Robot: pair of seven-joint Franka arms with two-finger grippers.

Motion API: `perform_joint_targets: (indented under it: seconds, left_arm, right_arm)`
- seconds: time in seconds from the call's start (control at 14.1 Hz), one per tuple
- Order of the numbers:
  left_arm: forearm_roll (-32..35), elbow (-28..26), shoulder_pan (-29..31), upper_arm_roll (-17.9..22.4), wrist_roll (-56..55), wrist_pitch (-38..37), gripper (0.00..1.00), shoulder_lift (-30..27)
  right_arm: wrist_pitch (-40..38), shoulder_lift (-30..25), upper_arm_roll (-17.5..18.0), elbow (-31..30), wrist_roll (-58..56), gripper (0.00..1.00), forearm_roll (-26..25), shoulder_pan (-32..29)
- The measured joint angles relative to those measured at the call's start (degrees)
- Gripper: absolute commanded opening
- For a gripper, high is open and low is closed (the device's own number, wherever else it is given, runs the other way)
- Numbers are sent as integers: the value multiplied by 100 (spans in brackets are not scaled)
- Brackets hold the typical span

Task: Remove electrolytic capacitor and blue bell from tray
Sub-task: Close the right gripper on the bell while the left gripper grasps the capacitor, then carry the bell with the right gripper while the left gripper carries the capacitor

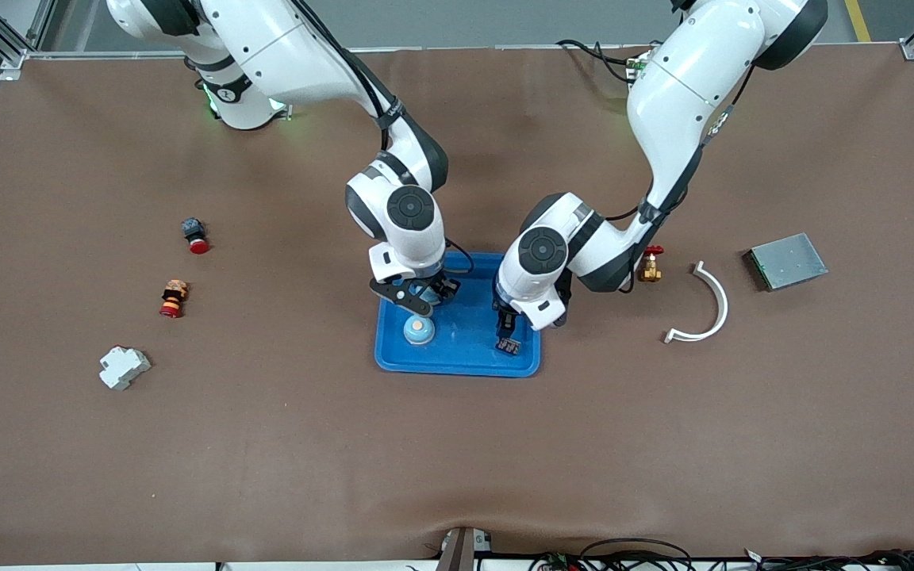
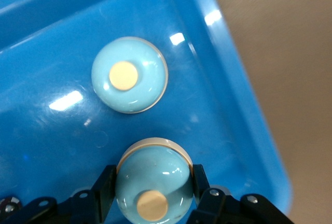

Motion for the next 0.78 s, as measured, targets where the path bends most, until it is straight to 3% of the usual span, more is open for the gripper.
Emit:
perform_joint_targets:
  seconds: [0.07,0.14,0.35,0.5,0.57,0.78]
  left_arm:
    - [0,0,-33,15,0,-2,88,10]
    - [1,0,-69,40,-1,-3,63,20]
    - [1,-1,-90,59,-4,-15,47,30]
    - [1,-2,-90,65,-4,-32,8,39]
    - [1,-2,-90,68,-4,-33,0,42]
    - [1,24,-91,69,-4,-47,0,41]
  right_arm:
    - [-454,-7,-15,270,-188,0,4,-46]
    - [-761,-22,-23,475,-422,0,9,-118]
    - [-1183,-151,-37,636,-1179,0,14,-409]
    - [-1282,-327,-45,541,-1753,0,19,-679]
    - [-1303,-457,-48,439,-2042,0,32,-822]
    - [-1357,-1058,-59,-150,-3016,0,122,-1289]
